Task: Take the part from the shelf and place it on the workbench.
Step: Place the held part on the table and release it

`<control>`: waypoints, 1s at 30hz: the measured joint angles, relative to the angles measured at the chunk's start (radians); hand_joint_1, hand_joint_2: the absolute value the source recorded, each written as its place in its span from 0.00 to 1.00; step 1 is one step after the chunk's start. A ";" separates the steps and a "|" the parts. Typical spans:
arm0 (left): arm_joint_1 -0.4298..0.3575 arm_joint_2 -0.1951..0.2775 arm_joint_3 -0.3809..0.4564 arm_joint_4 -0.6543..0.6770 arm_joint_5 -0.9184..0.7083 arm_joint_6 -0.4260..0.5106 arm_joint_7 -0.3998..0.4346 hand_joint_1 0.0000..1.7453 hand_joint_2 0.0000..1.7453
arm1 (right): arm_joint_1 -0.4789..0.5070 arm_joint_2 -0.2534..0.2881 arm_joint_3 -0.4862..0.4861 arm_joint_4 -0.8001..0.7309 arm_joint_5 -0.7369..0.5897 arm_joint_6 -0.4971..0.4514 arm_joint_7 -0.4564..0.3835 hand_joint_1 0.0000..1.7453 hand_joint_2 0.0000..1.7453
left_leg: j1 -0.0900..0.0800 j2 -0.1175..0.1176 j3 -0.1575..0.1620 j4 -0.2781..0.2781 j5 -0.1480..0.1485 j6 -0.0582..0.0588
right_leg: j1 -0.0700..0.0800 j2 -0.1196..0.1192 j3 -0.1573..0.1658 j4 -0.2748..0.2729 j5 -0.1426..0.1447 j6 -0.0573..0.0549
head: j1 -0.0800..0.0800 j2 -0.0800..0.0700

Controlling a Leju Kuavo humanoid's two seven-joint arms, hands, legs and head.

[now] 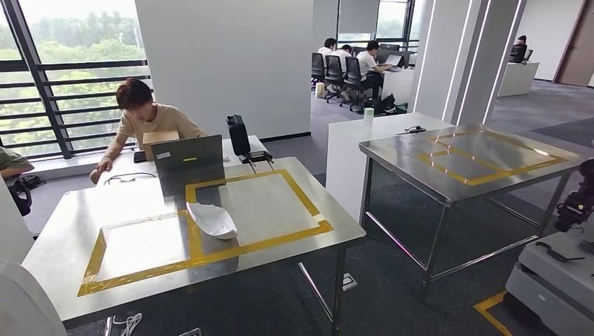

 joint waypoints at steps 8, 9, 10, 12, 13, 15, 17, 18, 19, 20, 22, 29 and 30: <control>0.004 0.000 0.000 0.004 0.002 0.002 -0.011 0.88 1.00 | 0.009 0.000 -0.001 0.000 0.000 -0.001 -0.005 0.00 1.00 | 0.000 -0.017 0.135 -0.021 -0.097 0.010 | 0.001 0.005 -0.232 0.104 -0.038 0.001 | 0.001 0.000; 0.005 0.000 0.000 0.005 0.002 0.002 -0.013 0.88 1.00 | 0.010 0.000 -0.001 0.001 0.000 -0.001 -0.007 0.00 1.00 | -0.002 -0.018 0.151 -0.019 -0.112 0.008 | 0.005 0.007 -0.233 0.048 0.028 -0.004 | 0.001 0.000; 0.007 0.000 0.001 0.005 0.002 0.002 -0.015 0.88 1.00 | 0.012 0.000 -0.001 0.001 0.000 -0.001 -0.009 0.00 1.00 | -0.004 -0.021 0.162 -0.016 -0.126 0.004 | 0.009 0.009 -0.231 0.006 0.086 -0.010 | 0.001 0.000; 0.009 0.000 0.001 0.006 0.002 0.002 -0.017 0.88 1.00 | 0.014 0.000 -0.001 0.002 0.000 -0.002 -0.011 0.00 1.00 | -0.005 -0.026 0.181 -0.011 -0.148 -0.007 | 0.014 0.013 -0.222 -0.031 0.141 -0.021 | 0.001 0.000; 0.010 0.000 0.001 0.005 0.002 0.002 -0.017 0.88 1.00 | 0.012 0.001 -0.001 0.002 0.000 -0.003 -0.012 0.00 1.00 | -0.005 -0.027 0.187 -0.004 -0.150 -0.013 | 0.014 0.014 -0.208 -0.034 0.141 -0.026 | 0.002 0.000; 0.013 0.000 0.001 0.002 0.002 0.002 -0.019 0.88 1.00 | 0.008 0.004 -0.001 0.002 0.001 -0.006 -0.013 0.00 1.00 | -0.004 -0.021 0.182 0.048 -0.141 -0.024 | 0.010 0.013 -0.175 -0.043 0.133 -0.041 | 0.002 0.000; 0.016 0.000 0.002 0.001 0.000 0.004 -0.022 0.88 1.00 | 0.003 0.007 -0.001 0.002 0.003 -0.007 -0.013 0.00 1.00 | -0.002 -0.010 0.122 0.145 -0.153 -0.034 | 0.007 0.012 -0.144 -0.047 0.115 -0.051 | 0.002 0.000; 0.019 0.000 0.002 0.001 0.000 0.006 -0.024 0.88 1.00 | 0.002 0.009 -0.001 0.002 0.005 -0.007 -0.012 0.00 1.00 | 0.000 -0.005 0.079 0.197 -0.175 -0.039 | 0.006 0.012 -0.132 -0.048 0.103 -0.054 | 0.001 -0.001; 0.022 0.000 0.003 0.001 -0.002 0.007 -0.025 0.88 1.00 | 0.002 0.011 -0.001 0.002 0.006 -0.006 -0.011 0.00 1.00 | 0.003 -0.003 0.038 0.235 -0.205 -0.044 | 0.005 0.012 -0.121 -0.048 0.092 -0.054 | 0.001 0.000; 0.026 0.000 0.004 0.001 -0.003 0.009 -0.024 0.88 1.00 | 0.002 0.014 -0.001 0.002 0.007 -0.006 -0.011 0.00 1.00 | 0.006 -0.002 0.004 0.255 -0.232 -0.047 | 0.004 0.012 -0.108 -0.048 0.079 -0.052 | 0.001 0.000; 0.031 0.000 0.005 0.000 -0.008 0.011 -0.024 0.88 1.00 | 0.004 0.018 -0.001 0.002 0.010 -0.007 -0.010 0.00 1.00 | 0.009 0.001 -0.028 0.221 -0.235 -0.051 | -0.001 0.013 -0.075 -0.048 0.052 -0.047 | 0.002 0.000; 0.045 -0.007 0.010 -0.010 -0.019 0.011 -0.019 0.88 1.00 | -0.007 0.025 -0.001 0.002 0.018 -0.007 -0.008 0.00 1.00 | 0.010 0.010 -0.006 0.019 -0.010 -0.019 | -0.003 0.011 0.001 -0.048 -0.007 0.000 | 0.001 0.000; 0.045 -0.009 0.010 -0.012 -0.019 0.011 -0.020 0.88 1.00 | -0.009 0.025 0.000 0.002 0.019 -0.006 -0.009 0.00 1.00 | 0.012 0.008 0.008 0.011 -0.017 -0.011 | -0.003 0.011 -0.010 -0.016 0.008 0.005 | 0.002 0.000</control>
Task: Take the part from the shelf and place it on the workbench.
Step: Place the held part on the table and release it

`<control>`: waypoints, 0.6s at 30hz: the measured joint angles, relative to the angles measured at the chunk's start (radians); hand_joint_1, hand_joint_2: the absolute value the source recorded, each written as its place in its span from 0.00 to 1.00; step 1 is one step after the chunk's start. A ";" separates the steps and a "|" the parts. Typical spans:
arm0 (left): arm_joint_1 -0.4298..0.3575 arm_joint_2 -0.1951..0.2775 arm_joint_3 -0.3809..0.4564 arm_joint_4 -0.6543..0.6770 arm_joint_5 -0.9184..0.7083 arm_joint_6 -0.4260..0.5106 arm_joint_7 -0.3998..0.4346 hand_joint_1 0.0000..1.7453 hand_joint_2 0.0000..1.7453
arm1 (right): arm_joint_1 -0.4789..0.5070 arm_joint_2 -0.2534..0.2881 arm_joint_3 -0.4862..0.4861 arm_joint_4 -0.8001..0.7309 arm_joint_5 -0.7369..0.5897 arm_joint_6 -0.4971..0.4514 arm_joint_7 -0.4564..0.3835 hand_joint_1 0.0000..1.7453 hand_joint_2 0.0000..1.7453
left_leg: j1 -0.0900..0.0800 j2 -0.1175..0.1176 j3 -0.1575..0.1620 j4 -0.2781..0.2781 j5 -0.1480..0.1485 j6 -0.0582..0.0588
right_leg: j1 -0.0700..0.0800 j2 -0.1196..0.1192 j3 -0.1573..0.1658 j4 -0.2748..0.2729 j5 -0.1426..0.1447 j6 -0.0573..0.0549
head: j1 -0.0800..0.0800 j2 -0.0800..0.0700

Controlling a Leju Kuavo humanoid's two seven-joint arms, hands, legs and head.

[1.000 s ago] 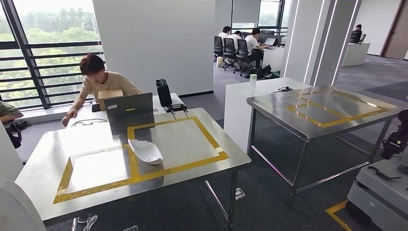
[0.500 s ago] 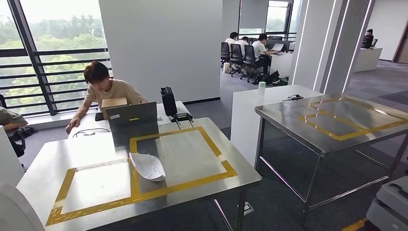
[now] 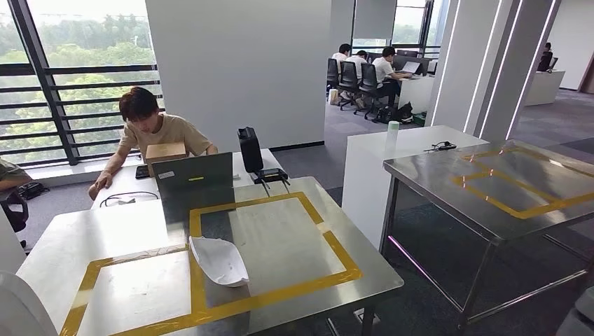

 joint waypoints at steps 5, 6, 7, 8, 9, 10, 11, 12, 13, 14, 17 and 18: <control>-0.003 -0.009 0.000 -0.003 -0.002 0.000 0.002 0.88 1.00 | 0.000 0.000 0.001 0.000 0.003 0.001 0.004 0.00 1.00 | -0.002 -0.005 0.079 -0.023 -0.050 0.019 | 0.001 0.000 -0.200 0.238 -0.071 0.008 | 0.001 0.001; -0.003 -0.010 0.000 -0.003 -0.002 0.000 0.003 0.88 1.00 | 0.002 0.000 0.001 0.000 0.003 0.001 0.005 0.00 1.00 | -0.003 -0.007 0.096 -0.023 -0.063 0.020 | 0.002 0.000 -0.226 0.236 -0.094 0.006 | 0.001 0.001; -0.003 -0.011 0.000 -0.003 -0.002 0.000 0.003 0.88 1.00 | 0.004 0.000 0.001 0.000 0.003 0.001 0.006 0.00 1.00 | -0.005 -0.009 0.114 -0.024 -0.077 0.020 | 0.003 0.000 -0.239 0.209 -0.092 0.003 | 0.001 0.001; -0.003 -0.012 0.000 -0.003 -0.002 0.000 0.003 0.88 1.00 | 0.005 0.000 0.001 0.000 0.003 0.001 0.006 0.00 1.00 | -0.007 -0.011 0.132 -0.024 -0.091 0.020 | 0.005 0.000 -0.243 0.161 -0.058 -0.004 | 0.001 0.000; -0.003 -0.013 0.000 -0.003 -0.002 0.000 0.003 0.88 1.00 | 0.006 0.000 0.001 0.000 0.003 0.001 0.007 0.00 1.00 | -0.009 -0.011 0.148 -0.024 -0.105 0.019 | 0.009 0.000 -0.241 0.102 0.005 -0.014 | 0.001 0.000; -0.003 -0.013 0.000 -0.002 -0.002 0.000 0.003 0.88 1.00 | 0.007 0.000 0.001 0.001 0.003 0.001 0.007 0.00 1.00 | -0.012 -0.013 0.160 -0.023 -0.120 0.017 | 0.014 0.002 -0.239 0.051 0.063 -0.022 | 0.001 0.000; -0.003 -0.014 0.001 -0.002 -0.003 0.000 0.003 0.88 1.00 | 0.008 0.000 0.001 0.001 0.003 0.001 0.008 0.00 1.00 | -0.013 -0.015 0.171 -0.023 -0.136 0.013 | 0.020 0.004 -0.235 0.015 0.107 -0.028 | 0.000 0.000; -0.003 -0.014 0.001 -0.002 -0.003 0.000 0.004 0.88 1.00 | 0.009 -0.001 0.002 0.001 0.003 0.001 0.008 0.00 1.00 | -0.014 -0.018 0.184 -0.020 -0.146 0.008 | 0.023 0.006 -0.230 -0.006 0.131 -0.032 | 0.000 0.000; -0.003 -0.015 0.001 -0.002 -0.004 0.000 0.004 0.88 1.00 | 0.008 -0.001 0.002 0.002 0.003 0.001 0.008 0.00 1.00 | -0.015 -0.020 0.198 -0.016 -0.152 0.002 | 0.025 0.008 -0.222 -0.010 0.129 -0.035 | 0.000 0.000; -0.004 -0.015 0.001 -0.003 -0.004 0.000 0.004 0.88 1.00 | 0.007 0.000 0.002 0.001 0.003 0.001 0.008 0.00 1.00 | -0.015 -0.020 0.208 -0.010 -0.156 -0.004 | 0.023 0.008 -0.206 -0.014 0.131 -0.040 | -0.001 0.000; -0.006 -0.015 0.002 -0.006 -0.005 0.000 0.005 0.88 1.00 | -0.001 0.001 0.002 0.001 0.003 0.001 0.007 0.00 1.00 | -0.013 -0.013 0.165 0.091 -0.158 -0.020 | 0.017 0.006 -0.160 -0.022 0.120 -0.059 | -0.001 0.001; -0.007 -0.015 0.002 -0.006 -0.006 0.000 0.007 0.88 1.00 | -0.002 0.001 0.002 0.001 0.003 0.001 0.008 0.00 1.00 | -0.012 -0.011 0.125 0.148 -0.173 -0.024 | 0.016 0.005 -0.150 -0.023 0.110 -0.061 | -0.001 0.001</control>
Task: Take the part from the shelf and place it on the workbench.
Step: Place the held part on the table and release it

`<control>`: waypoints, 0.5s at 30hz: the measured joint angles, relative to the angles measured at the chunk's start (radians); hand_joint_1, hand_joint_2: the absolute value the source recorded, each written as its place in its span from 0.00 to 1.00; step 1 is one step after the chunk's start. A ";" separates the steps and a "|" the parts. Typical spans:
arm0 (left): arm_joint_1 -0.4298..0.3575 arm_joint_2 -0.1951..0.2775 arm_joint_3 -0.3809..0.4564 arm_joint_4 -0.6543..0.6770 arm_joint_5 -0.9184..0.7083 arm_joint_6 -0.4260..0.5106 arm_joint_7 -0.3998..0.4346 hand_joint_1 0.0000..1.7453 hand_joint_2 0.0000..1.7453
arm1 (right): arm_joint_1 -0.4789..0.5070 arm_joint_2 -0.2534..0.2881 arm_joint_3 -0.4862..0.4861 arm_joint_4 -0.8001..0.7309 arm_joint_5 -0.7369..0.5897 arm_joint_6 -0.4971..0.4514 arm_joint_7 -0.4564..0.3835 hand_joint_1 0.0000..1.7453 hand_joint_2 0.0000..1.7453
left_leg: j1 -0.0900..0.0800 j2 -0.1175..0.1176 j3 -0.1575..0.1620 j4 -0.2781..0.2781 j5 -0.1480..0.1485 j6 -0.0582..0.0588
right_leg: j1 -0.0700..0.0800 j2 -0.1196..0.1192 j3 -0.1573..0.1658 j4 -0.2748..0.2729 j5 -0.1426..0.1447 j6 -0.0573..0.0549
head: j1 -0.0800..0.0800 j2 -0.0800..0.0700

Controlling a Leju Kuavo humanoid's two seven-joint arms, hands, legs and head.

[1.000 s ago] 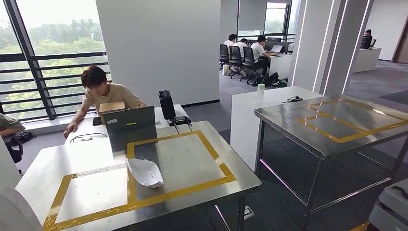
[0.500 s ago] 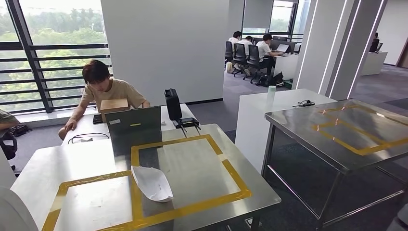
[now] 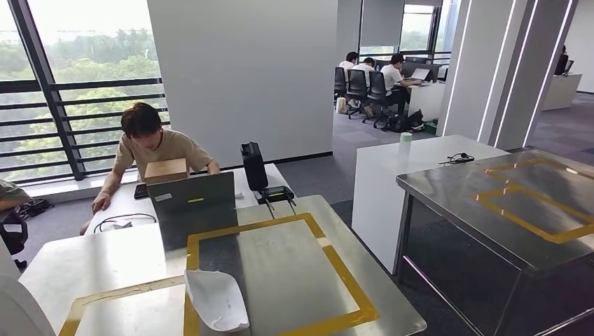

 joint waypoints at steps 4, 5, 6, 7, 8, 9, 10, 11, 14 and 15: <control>0.000 0.000 0.001 0.001 -0.006 0.000 0.010 0.88 1.00 | 0.005 0.001 0.000 0.000 0.001 0.000 0.002 0.00 1.00 | 0.004 0.004 -0.130 0.083 -0.079 -0.008 | -0.005 0.002 0.048 0.000 -0.046 0.001 | 0.000 0.000; 0.000 0.000 0.002 0.001 -0.008 0.000 0.013 0.88 1.00 | 0.006 0.002 0.000 0.000 0.001 0.000 0.002 0.00 1.00 | 0.005 0.005 -0.136 0.043 -0.052 -0.011 | -0.007 0.003 0.066 0.000 -0.060 0.004 | -0.001 0.000; 0.000 0.000 0.002 0.002 -0.009 0.000 0.018 0.88 1.00 | 0.007 0.003 0.000 0.000 0.002 0.000 0.002 0.00 1.00 | 0.005 0.006 -0.136 -0.014 0.006 -0.013 | -0.009 0.005 0.080 -0.001 -0.074 0.008 | -0.001 0.000; 0.001 0.000 0.003 0.004 -0.010 0.000 0.023 0.88 1.00 | 0.006 0.004 0.000 0.000 0.003 0.000 0.002 0.00 1.00 | 0.005 0.008 -0.136 -0.066 0.069 -0.012 | -0.010 0.006 0.097 0.001 -0.089 0.013 | 0.000 0.000; 0.001 0.000 0.005 0.009 -0.010 0.000 0.031 0.88 1.00 | 0.006 0.005 0.001 0.000 0.003 0.000 0.001 0.00 1.00 | 0.004 0.011 -0.134 -0.103 0.117 -0.008 | -0.009 0.008 0.108 0.000 -0.102 0.020 | -0.001 0.000; 0.000 0.000 0.007 0.014 -0.010 0.002 0.042 0.88 1.00 | 0.005 0.006 0.002 0.000 0.003 0.000 0.001 0.00 1.00 | 0.003 0.012 -0.131 -0.122 0.150 -0.001 | -0.008 0.009 0.116 -0.002 -0.113 0.027 | -0.001 0.000; -0.001 0.000 0.009 0.021 -0.010 0.007 0.059 0.88 1.00 | 0.005 0.007 0.002 0.001 0.003 0.000 0.000 0.00 1.00 | 0.001 0.013 -0.127 -0.125 0.154 0.007 | -0.007 0.009 0.127 -0.006 -0.119 0.033 | -0.001 0.000; -0.005 0.001 0.012 0.028 -0.010 0.016 0.084 0.88 1.00 | 0.004 0.008 0.003 0.001 0.004 0.001 -0.001 0.00 1.00 | 0.002 0.012 -0.119 -0.128 0.152 0.014 | -0.005 0.009 0.132 -0.013 -0.124 0.038 | -0.001 0.000; -0.015 0.005 0.030 0.062 -0.014 0.066 0.199 0.88 1.00 | 0.000 0.010 0.006 0.000 0.008 0.001 -0.008 0.00 1.00 | 0.008 0.012 -0.095 -0.145 0.149 0.030 | -0.007 0.002 0.115 0.033 -0.147 0.051 | 0.001 0.000; -0.015 0.007 0.038 0.075 -0.015 0.079 0.231 0.88 1.00 | -0.001 0.010 0.007 0.000 0.009 0.001 -0.010 0.00 1.00 | 0.009 0.013 -0.088 -0.150 0.145 0.035 | -0.008 -0.001 0.081 0.088 -0.166 0.056 | 0.001 0.000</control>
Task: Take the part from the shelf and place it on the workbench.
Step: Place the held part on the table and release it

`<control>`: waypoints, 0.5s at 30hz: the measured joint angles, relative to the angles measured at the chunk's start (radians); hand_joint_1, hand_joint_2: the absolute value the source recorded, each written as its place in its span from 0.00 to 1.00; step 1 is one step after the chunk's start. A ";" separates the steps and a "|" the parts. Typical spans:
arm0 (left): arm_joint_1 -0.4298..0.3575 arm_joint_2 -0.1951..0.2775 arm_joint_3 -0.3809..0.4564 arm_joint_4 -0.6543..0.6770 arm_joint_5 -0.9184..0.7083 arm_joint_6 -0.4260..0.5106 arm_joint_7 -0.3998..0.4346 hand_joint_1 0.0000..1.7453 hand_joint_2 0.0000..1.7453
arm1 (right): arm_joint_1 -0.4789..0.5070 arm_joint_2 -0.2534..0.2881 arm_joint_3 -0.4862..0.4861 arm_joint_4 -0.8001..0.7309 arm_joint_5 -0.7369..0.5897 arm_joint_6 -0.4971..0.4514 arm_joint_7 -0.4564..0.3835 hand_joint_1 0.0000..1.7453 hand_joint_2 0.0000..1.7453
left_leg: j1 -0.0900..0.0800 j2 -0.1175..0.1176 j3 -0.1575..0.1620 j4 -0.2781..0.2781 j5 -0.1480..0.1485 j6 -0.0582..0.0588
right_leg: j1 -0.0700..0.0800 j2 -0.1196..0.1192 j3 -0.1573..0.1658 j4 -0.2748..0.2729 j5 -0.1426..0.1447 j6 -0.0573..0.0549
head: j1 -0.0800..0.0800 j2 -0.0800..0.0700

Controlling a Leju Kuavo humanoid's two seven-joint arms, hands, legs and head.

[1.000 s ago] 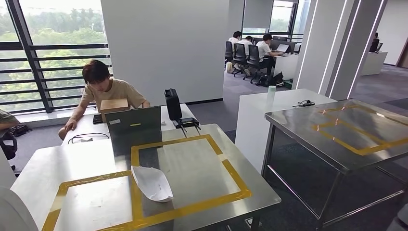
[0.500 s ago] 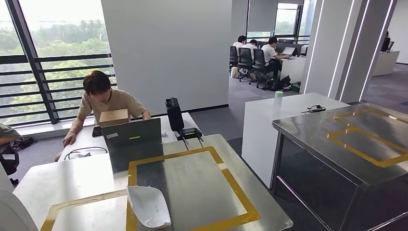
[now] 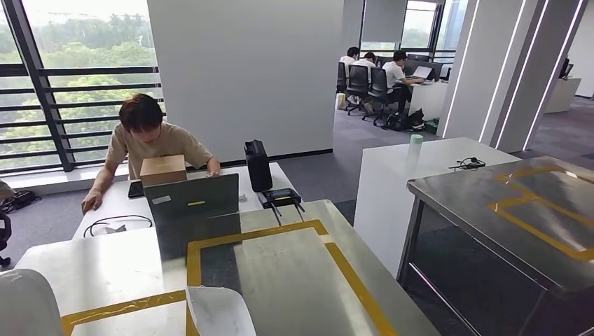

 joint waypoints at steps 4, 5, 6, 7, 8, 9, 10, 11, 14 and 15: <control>0.000 0.006 0.019 0.035 0.003 0.015 0.038 0.88 1.00 | 0.006 0.001 0.001 0.000 0.002 0.000 -0.002 0.00 1.00 | -0.001 -0.001 0.024 -0.005 -0.023 0.006 | -0.001 -0.001 -0.165 0.188 -0.009 0.004 | 0.001 0.000; -0.001 0.007 0.022 0.042 0.004 0.016 0.040 0.88 1.00 | 0.007 0.001 0.001 0.000 0.002 0.000 -0.002 0.00 1.00 | -0.002 -0.003 0.034 -0.005 -0.031 0.005 | 0.001 -0.001 -0.169 0.155 0.038 0.000 | 0.001 0.000; -0.001 0.008 0.026 0.048 0.004 0.016 0.041 0.88 1.00 | 0.008 0.001 0.002 0.000 0.002 0.000 -0.002 0.00 1.00 | -0.003 -0.004 0.046 -0.005 -0.039 0.004 | 0.003 -0.001 -0.156 0.091 0.095 -0.007 | 0.000 0.000; -0.002 0.009 0.028 0.054 0.004 0.017 0.042 0.88 1.00 | 0.008 0.001 0.002 0.000 0.002 0.000 -0.002 0.00 1.00 | -0.005 -0.005 0.055 -0.005 -0.046 0.002 | 0.007 -0.002 -0.137 0.024 0.140 -0.016 | 0.000 0.000; -0.003 0.010 0.029 0.059 0.003 0.017 0.043 0.88 1.00 | 0.007 0.001 0.002 0.000 0.002 -0.001 -0.002 0.00 1.00 | -0.006 -0.005 0.062 -0.005 -0.053 -0.001 | 0.011 -0.002 -0.117 -0.036 0.168 -0.023 | 0.000 0.000; -0.004 0.011 0.031 0.062 0.003 0.017 0.043 0.88 1.00 | 0.006 0.001 0.002 0.000 0.002 0.000 -0.002 0.00 1.00 | -0.007 -0.006 0.064 -0.005 -0.057 -0.004 | 0.013 -0.003 -0.103 -0.072 0.178 -0.027 | -0.001 0.000; -0.005 0.012 0.032 0.065 0.002 0.018 0.045 0.88 1.00 | 0.005 0.002 0.002 0.000 0.002 0.000 -0.002 0.00 1.00 | -0.008 -0.006 0.064 -0.007 -0.060 -0.006 | 0.015 -0.003 -0.095 -0.088 0.174 -0.025 | -0.002 0.000; -0.006 0.013 0.034 0.068 -0.001 0.022 0.051 0.88 1.00 | 0.004 0.003 0.002 0.000 0.003 0.000 -0.002 0.00 1.00 | -0.008 -0.007 0.064 -0.008 -0.061 -0.008 | 0.014 -0.003 -0.090 -0.097 0.173 -0.023 | -0.002 0.000; -0.012 0.019 0.047 0.082 -0.047 0.069 0.085 0.88 1.00 | 0.003 0.004 0.002 0.000 0.007 -0.001 0.000 0.00 1.00 | -0.008 -0.005 0.071 -0.017 -0.063 -0.010 | 0.015 -0.001 -0.086 -0.098 0.170 -0.022 | -0.002 0.000; -0.017 0.024 0.054 0.092 -0.086 0.097 0.095 0.88 1.00 | 0.003 0.004 0.003 0.000 0.011 0.001 0.003 0.00 1.00 | -0.008 -0.005 0.074 -0.020 -0.062 -0.011 | 0.014 -0.001 -0.085 -0.098 0.169 -0.024 | -0.002 0.000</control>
